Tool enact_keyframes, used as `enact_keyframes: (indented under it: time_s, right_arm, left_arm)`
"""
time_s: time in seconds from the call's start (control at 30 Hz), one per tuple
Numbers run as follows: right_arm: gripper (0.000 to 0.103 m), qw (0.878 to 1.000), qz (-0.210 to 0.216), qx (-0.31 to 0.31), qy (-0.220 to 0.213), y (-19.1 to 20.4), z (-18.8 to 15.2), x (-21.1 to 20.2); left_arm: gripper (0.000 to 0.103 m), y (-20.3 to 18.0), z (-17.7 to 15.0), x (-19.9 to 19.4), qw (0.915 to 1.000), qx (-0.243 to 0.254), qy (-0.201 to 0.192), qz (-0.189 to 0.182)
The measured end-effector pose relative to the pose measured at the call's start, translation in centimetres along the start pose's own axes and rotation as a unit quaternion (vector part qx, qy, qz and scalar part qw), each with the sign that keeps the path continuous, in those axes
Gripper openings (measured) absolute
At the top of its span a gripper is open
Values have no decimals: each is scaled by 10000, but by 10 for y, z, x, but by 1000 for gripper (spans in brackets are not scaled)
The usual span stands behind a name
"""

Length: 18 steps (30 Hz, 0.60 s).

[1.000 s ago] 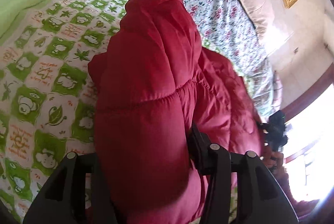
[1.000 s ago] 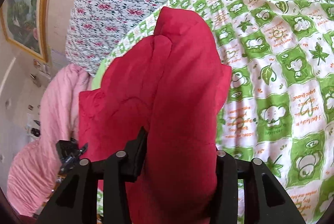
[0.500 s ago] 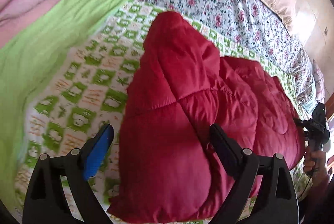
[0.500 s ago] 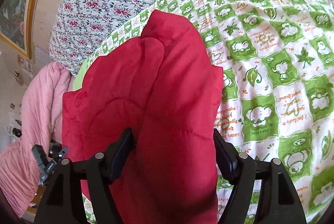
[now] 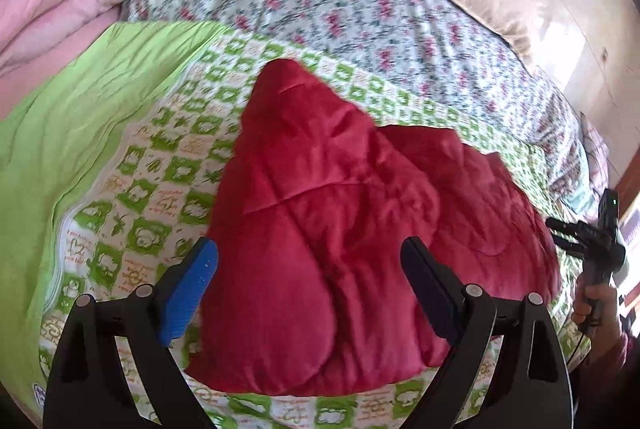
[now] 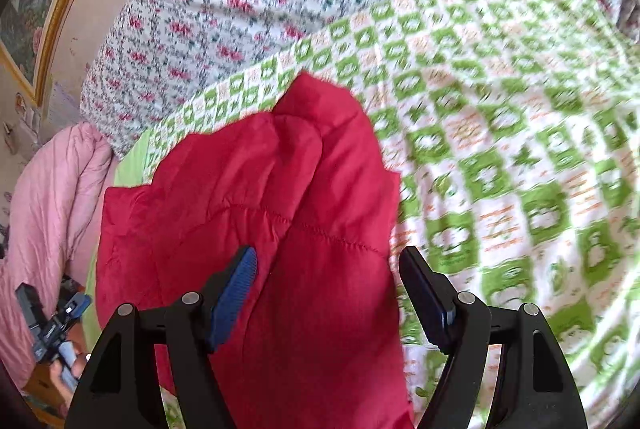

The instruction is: Fold large clothes

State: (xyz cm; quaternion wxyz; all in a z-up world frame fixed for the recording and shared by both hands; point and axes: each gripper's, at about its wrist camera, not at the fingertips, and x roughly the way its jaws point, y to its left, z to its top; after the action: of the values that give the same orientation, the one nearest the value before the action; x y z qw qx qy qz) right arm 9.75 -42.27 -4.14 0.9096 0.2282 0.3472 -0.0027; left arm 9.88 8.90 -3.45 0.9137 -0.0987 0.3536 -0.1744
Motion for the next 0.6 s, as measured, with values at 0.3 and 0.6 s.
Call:
enact_keyframes:
  time_s: [0.3,0.6]
  right_arm:
    - [76,9952,232,-903,-290,60,-6,-16]
    - [75,9814,129,-1899,250,123,-29,30]
  left_arm:
    - [94,-58,2,5,9971,645,74,-387]
    - [94,-96,-8,31,9921,1113,318,-484]
